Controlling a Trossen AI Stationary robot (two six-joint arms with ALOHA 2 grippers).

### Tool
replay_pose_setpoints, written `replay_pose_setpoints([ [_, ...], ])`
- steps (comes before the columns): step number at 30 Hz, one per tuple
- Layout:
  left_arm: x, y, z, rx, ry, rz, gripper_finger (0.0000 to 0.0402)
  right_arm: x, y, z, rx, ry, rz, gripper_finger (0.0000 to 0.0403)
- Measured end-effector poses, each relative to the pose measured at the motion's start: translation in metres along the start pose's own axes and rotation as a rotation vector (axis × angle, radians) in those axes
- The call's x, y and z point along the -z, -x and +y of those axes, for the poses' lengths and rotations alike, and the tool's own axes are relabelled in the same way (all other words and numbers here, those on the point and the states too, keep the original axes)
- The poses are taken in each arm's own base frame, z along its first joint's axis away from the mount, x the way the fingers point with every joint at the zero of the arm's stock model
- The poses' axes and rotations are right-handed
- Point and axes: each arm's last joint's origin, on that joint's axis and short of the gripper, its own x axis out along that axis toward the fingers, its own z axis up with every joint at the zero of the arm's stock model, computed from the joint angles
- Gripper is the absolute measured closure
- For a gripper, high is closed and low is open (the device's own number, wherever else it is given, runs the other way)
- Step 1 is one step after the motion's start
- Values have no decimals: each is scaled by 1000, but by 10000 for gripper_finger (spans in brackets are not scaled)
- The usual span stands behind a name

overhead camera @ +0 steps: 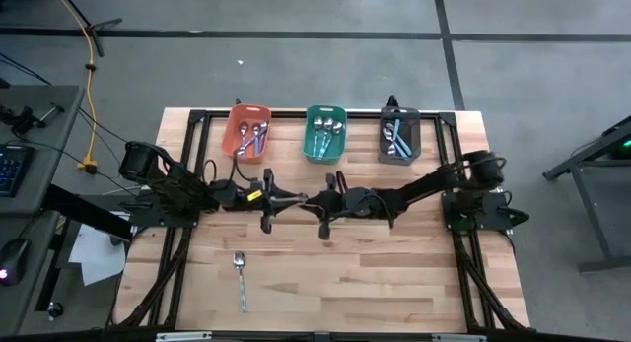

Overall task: Sort silverware by color (type)
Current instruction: Put the blue spoon into the black bin

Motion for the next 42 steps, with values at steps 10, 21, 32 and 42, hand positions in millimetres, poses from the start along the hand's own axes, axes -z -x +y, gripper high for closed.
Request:
replay_pose_setpoints([
  [10, 10, 15, 6, -59, 15, 61, 296, -49, 67, -36, 251, -70, 291, 396],
  [21, 11, 15, 6, -57, 12, 69, 296, -51, 150, -157, 720, -283, 648, 396],
  [32, 16, 16, 6, -62, 4, 121, 296, -6, 165, -241, 792, -452, 890, 396],
  [42, 16, 16, 6, -62, 4, 119, 296, 31, 154, -259, 755, -501, 1047, 396],
])
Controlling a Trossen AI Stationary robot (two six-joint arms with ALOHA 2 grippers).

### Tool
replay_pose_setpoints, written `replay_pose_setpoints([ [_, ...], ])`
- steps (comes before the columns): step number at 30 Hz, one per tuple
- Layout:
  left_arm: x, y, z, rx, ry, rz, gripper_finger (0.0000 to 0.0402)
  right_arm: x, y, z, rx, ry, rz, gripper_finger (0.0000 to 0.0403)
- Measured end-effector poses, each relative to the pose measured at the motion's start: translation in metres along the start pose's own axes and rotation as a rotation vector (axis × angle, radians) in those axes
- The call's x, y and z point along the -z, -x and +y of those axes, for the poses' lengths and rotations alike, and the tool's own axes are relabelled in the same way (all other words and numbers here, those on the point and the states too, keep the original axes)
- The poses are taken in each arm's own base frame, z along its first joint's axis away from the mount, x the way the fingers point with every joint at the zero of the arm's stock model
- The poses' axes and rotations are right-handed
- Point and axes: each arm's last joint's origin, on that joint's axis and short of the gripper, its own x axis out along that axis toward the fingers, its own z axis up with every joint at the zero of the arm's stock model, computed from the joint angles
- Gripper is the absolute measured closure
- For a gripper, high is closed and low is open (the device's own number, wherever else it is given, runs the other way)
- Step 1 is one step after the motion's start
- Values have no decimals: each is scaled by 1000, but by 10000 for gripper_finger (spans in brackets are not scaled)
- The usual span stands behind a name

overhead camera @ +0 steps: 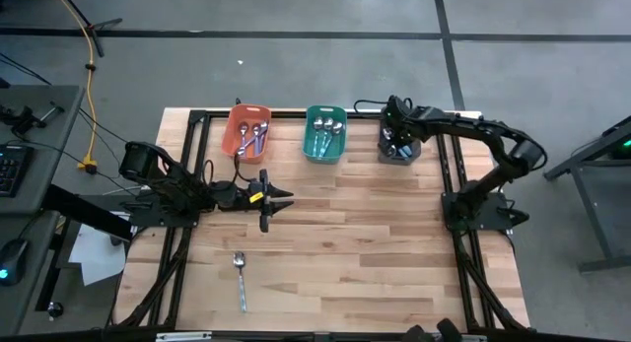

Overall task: Sort silverware by color (type)
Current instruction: Put the blue spoon into the black bin, then put the blue patterned spoon into the green bin

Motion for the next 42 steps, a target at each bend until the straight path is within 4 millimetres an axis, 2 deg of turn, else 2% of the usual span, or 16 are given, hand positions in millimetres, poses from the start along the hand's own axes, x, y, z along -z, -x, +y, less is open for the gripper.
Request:
replay_pose_setpoints([
  [4, 0, 0, 0, 0, 0, 0, 296, -1, -6, -1, 11, 3, 13, 386],
  [9, 0, 0, 0, 0, 0, 0, 296, -3, -5, 0, 10, 6, -20, 343],
  [13, 0, 0, 0, 0, -1, -1, 296, -3, 7, 0, 4, 25, -59, 313],
  [18, 0, 0, 0, 1, -2, -2, 296, -1, 38, 7, -23, 72, -175, 313],
  [21, -1, 0, -1, 28, -1, -4, 298, 1, 58, 19, -64, 112, -270, 339],
  [25, -6, 1, -4, 114, -12, -14, 314, 3, 78, 47, -127, 193, -416, 391],
  [30, -10, 4, -5, 141, -31, 38, 349, 6, 89, 86, -226, 276, -633, 394],
  [33, -11, 8, -7, 161, -50, 98, 370, 20, 80, 104, -339, 299, -786, 401],
  [37, -12, 13, -18, 209, -81, 213, 391, 51, 66, 121, -474, 290, -946, 401],
  [42, -17, 14, -37, 131, -41, 508, 394, 84, 65, 137, -556, 325, -1013, 402],
])
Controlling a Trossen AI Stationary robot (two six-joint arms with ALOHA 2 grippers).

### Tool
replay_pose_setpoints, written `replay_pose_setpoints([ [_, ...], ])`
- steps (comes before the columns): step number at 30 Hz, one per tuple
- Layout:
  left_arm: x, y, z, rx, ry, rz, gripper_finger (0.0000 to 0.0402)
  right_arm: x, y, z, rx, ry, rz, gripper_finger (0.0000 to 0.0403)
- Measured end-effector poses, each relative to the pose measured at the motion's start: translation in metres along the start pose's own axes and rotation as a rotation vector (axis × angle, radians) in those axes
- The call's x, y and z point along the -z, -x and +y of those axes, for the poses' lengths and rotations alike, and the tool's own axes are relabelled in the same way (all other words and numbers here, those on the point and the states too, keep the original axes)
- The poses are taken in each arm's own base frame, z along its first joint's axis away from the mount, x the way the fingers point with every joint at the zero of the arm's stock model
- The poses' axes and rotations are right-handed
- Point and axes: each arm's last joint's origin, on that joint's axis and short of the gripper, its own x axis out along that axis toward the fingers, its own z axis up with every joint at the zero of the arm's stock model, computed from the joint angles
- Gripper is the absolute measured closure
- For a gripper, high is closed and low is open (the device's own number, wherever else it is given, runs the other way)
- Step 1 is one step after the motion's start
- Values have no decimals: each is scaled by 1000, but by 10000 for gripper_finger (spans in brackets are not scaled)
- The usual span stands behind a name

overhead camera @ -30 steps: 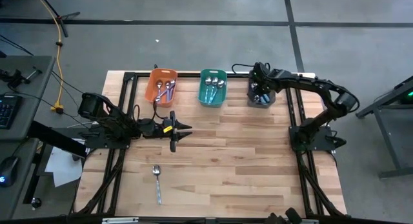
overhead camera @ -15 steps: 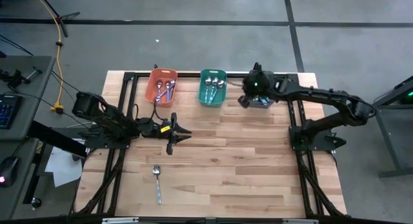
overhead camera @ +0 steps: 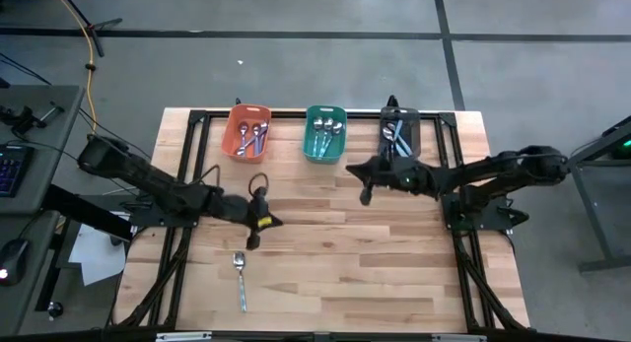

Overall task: Sort silverware by color (type)
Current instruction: Put the blue patterned spoon into the green bin

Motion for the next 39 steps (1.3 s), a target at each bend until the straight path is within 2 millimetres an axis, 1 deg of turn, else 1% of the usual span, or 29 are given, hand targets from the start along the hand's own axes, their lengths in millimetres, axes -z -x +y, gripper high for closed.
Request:
replay_pose_setpoints([
  [3, -6, 3, -17, -72, 58, 178, 384, 4, 4, 13, 2, 18, 11, 402],
  [6, -13, 10, -38, -88, 135, 308, 368, 5, 7, 22, -10, 41, 18, 402],
  [11, -22, 28, -70, -87, 196, 447, 332, 6, 10, 30, -42, 68, 23, 403],
  [14, -18, 38, -77, -112, 232, 527, 303, 7, 11, 33, -53, 72, 25, 403],
  [16, -12, 43, -78, -117, 262, 605, 284, 7, 12, 35, -59, 74, 26, 403],
  [19, 2, 46, -75, -109, 291, 713, 256, 7, 13, 36, -64, 80, 25, 403],
  [22, 13, 44, -70, -97, 309, 737, 233, 7, 13, 36, -64, 79, 25, 403],
  [25, 24, 42, -62, -122, 316, 768, 219, 7, 13, 36, -63, 80, 25, 403],
  [28, 34, 40, -56, -106, 325, 780, 214, 7, 13, 36, -63, 79, 25, 403],
  [32, 43, 37, -53, -23, 313, 766, 213, 7, 12, 36, -64, 80, 24, 403],
  [36, 43, 36, -53, -4, 291, 764, 221, 7, 12, 36, -64, 82, 25, 403],
  [39, 43, 35, -53, 1, 279, 760, 239, 7, 12, 36, -64, 81, 28, 403],
])
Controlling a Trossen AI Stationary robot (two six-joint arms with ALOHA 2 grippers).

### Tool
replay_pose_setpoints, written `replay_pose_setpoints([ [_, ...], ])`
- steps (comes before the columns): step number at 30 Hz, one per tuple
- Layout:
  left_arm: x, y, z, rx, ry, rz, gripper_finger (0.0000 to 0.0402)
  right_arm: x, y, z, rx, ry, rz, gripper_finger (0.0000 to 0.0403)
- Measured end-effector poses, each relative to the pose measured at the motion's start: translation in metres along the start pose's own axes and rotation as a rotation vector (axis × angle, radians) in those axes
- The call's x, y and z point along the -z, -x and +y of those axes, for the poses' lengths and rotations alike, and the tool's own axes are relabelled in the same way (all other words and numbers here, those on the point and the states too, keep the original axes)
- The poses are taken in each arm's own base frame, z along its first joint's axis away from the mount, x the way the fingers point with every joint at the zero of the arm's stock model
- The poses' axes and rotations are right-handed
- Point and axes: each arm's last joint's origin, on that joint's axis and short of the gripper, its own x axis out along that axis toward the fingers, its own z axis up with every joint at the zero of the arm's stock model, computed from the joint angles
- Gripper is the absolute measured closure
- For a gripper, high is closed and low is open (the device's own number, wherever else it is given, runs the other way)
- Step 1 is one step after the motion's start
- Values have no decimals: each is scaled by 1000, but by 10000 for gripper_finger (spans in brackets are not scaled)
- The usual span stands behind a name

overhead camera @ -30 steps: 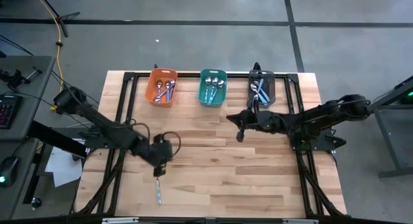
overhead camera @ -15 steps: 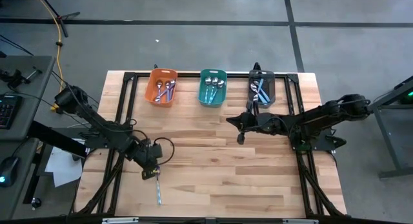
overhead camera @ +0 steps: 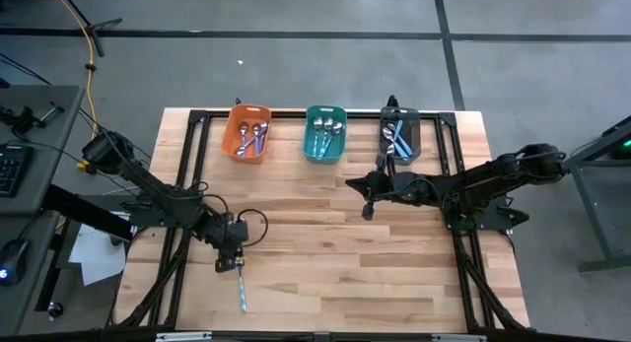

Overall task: Sort silverware by color (type)
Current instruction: Put the blue patterned spoon into the green bin

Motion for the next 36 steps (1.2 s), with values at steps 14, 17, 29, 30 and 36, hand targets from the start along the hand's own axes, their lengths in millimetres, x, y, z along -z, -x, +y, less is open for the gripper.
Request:
replay_pose_setpoints([
  [14, -2, 0, -6, 39, -84, -52, 391, 1, 0, 0, 0, 7, 12, 403],
  [17, -6, 0, -6, 24, -74, -99, 390, 1, 0, 0, 0, 7, 13, 403],
  [29, -70, 16, 24, -46, 15, -443, 401, 1, 0, 0, -1, 7, 12, 403],
  [30, -78, 20, 28, -58, 13, -462, 401, 1, 0, 0, 0, 7, 12, 403],
  [36, -129, 69, 59, -134, -18, -504, 401, 2, 0, 0, 0, 9, 18, 403],
])
